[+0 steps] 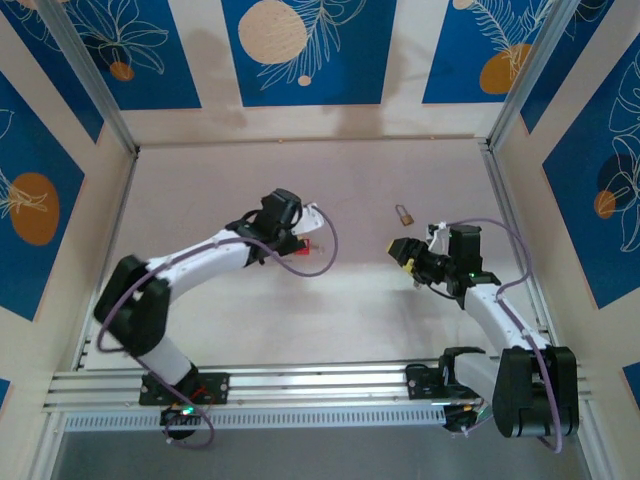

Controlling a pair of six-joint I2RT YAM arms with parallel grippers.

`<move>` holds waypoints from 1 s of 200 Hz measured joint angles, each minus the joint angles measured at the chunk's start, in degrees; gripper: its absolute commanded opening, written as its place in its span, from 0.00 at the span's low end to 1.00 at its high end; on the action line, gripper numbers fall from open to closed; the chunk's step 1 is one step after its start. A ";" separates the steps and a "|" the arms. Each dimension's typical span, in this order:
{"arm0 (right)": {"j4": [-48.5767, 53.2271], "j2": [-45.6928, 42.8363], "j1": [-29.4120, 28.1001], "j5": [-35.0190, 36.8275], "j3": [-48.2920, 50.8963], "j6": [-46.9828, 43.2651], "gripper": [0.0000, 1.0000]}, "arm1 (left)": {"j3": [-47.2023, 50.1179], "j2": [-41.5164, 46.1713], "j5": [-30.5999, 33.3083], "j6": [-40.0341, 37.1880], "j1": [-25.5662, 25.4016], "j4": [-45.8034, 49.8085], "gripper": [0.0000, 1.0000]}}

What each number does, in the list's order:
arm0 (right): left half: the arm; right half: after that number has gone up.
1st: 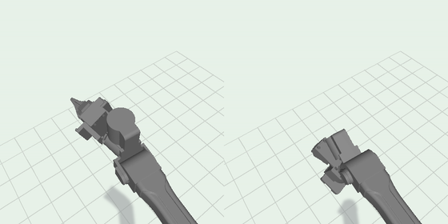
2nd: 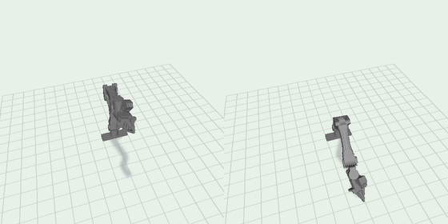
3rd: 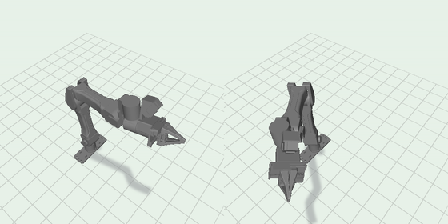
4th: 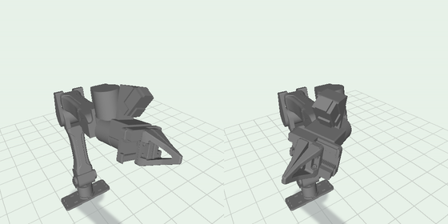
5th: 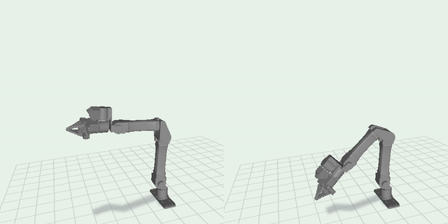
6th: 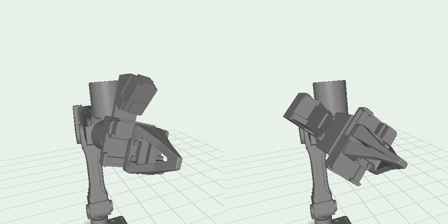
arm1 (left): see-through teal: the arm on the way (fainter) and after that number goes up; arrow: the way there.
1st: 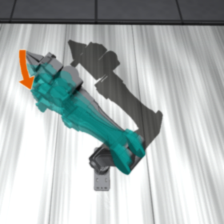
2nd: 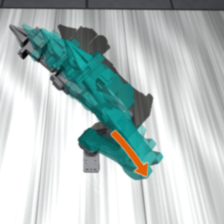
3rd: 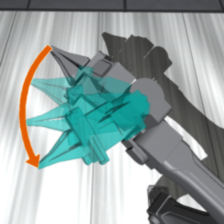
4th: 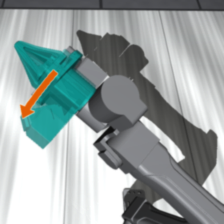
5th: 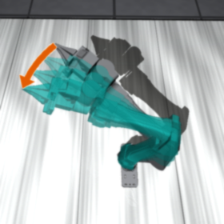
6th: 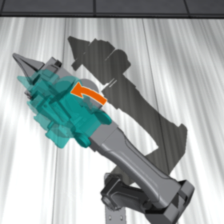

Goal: Unlock with the key

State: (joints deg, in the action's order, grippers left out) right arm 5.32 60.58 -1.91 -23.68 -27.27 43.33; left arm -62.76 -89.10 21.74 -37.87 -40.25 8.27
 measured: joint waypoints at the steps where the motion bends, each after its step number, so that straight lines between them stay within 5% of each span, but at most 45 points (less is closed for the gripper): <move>1: 0.33 -0.07 -0.22 0.28 -0.09 0.00 0.69 | 0.04 0.24 0.11 0.20 -0.02 -0.02 1.00; 35: 8.63 -1.51 -6.82 9.79 -5.22 -0.07 0.67 | 0.33 7.80 2.25 17.84 -1.70 -1.20 1.00; 88: 20.72 1.86 -11.85 22.03 -16.68 -4.07 0.65 | 7.78 16.39 -3.76 41.94 -2.23 -0.72 1.00; 200: 28.02 25.68 -11.80 31.69 -33.99 -13.38 0.59 | 11.19 17.35 3.28 49.88 -2.75 -3.74 1.00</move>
State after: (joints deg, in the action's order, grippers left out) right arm 33.34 86.26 -13.72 8.01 -61.25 29.95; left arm -51.57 -71.75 25.02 12.01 -43.00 4.54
